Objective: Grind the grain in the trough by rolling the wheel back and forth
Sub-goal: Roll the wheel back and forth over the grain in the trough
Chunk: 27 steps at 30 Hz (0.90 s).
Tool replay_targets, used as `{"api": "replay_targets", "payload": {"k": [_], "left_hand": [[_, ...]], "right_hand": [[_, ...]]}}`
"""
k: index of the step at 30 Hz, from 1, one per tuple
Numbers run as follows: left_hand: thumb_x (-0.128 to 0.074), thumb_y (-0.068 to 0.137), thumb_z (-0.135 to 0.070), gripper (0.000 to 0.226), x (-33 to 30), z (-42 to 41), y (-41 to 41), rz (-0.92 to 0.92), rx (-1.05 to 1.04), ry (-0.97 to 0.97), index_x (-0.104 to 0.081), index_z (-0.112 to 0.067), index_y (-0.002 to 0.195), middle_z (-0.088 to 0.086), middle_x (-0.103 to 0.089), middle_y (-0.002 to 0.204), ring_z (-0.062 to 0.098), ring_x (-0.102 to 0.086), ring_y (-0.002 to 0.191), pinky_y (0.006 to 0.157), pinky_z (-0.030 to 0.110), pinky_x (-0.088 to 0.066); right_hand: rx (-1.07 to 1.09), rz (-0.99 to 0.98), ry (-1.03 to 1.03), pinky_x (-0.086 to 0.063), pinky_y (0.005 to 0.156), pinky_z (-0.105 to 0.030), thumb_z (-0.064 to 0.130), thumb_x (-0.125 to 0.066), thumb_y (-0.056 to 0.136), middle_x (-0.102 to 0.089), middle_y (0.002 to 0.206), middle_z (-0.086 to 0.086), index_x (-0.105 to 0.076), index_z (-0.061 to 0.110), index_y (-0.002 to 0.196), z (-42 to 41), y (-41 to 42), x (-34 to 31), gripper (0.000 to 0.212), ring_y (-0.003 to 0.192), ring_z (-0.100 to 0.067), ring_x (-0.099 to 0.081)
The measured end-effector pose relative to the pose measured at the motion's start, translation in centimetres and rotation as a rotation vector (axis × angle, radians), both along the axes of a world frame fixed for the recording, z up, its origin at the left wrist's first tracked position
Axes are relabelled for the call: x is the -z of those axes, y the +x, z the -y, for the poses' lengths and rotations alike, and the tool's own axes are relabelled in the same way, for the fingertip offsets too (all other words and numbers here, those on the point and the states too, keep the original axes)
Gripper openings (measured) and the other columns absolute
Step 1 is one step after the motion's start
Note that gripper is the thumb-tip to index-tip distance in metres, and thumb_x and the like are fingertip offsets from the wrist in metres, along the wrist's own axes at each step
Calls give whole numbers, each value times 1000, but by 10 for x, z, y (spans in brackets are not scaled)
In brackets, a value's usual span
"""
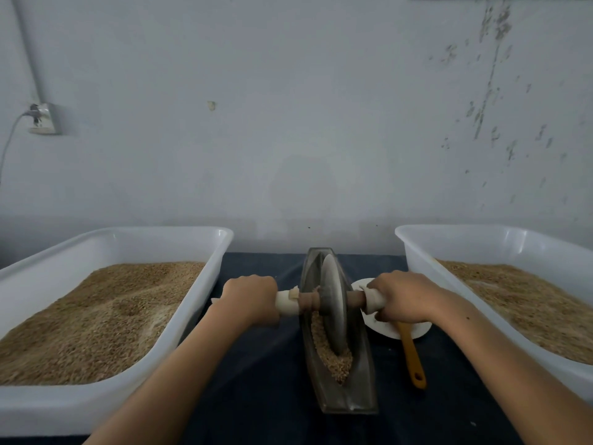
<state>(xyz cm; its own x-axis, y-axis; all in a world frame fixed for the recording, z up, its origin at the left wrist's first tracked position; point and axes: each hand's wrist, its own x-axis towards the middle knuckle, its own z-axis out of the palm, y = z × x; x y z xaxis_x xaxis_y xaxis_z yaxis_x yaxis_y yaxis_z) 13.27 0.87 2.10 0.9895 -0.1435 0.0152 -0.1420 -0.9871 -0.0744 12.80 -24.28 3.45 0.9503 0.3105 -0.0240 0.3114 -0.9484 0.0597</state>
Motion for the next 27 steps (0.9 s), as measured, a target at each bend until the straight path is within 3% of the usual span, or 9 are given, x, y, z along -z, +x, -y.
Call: {"api": "replay_targets", "payload": {"k": [8, 11, 14, 20, 24, 27], "left_hand": [[-62, 86, -31, 24, 7, 3, -2, 218, 10, -21, -58, -20, 108, -1, -64, 101, 16, -62, 91, 80, 29, -49], [-63, 86, -32, 27, 6, 2, -4, 187, 17, -13, -58, -20, 110, -1, -64, 102, 16, -62, 93, 83, 30, -49], [-65, 83, -32, 32, 1, 3, -6, 118, 21, 6, -58, -18, 112, 0, -64, 102, 17, -61, 92, 80, 30, -48], [-69, 79, -35, 39, -8, 5, -9, 17, 25, 59, -57, -18, 111, -4, -54, 87, 15, -55, 81, 73, 28, -45], [-68, 81, -33, 37, -4, 5, -8, 63, 16, 55, -56, -18, 112, -1, -62, 98, 16, -57, 85, 74, 29, -45], [-64, 84, -29, 29, 3, 5, -5, 157, 9, 19, -57, -19, 110, 0, -63, 102, 18, -61, 92, 75, 29, -44]], "right_hand": [[-39, 397, 99, -21, 51, -20, 30, -54, 88, -53, 73, 10, -37, 34, 75, 2, 8, 25, 22, 65, -8, -46], [-38, 352, 81, -22, 51, -20, 32, -55, 87, -53, 73, 10, -41, 34, 76, 4, 7, 23, 17, 65, -8, -47], [-22, 179, 52, -29, 54, -22, 29, -60, 84, -56, 79, 11, -49, 34, 82, 4, 5, 13, 12, 73, -9, -53], [25, -117, 62, -38, 57, -23, 28, -69, 80, -63, 84, 8, -49, 35, 74, 7, 1, 3, 22, 80, -11, -61], [25, -61, 59, -37, 56, -23, 30, -68, 81, -62, 84, 9, -48, 36, 74, 5, 1, 5, 21, 79, -10, -60], [15, 172, 60, -35, 59, -26, 32, -61, 85, -60, 84, 9, -46, 35, 79, 3, 3, 14, 16, 76, -11, -55]]}}
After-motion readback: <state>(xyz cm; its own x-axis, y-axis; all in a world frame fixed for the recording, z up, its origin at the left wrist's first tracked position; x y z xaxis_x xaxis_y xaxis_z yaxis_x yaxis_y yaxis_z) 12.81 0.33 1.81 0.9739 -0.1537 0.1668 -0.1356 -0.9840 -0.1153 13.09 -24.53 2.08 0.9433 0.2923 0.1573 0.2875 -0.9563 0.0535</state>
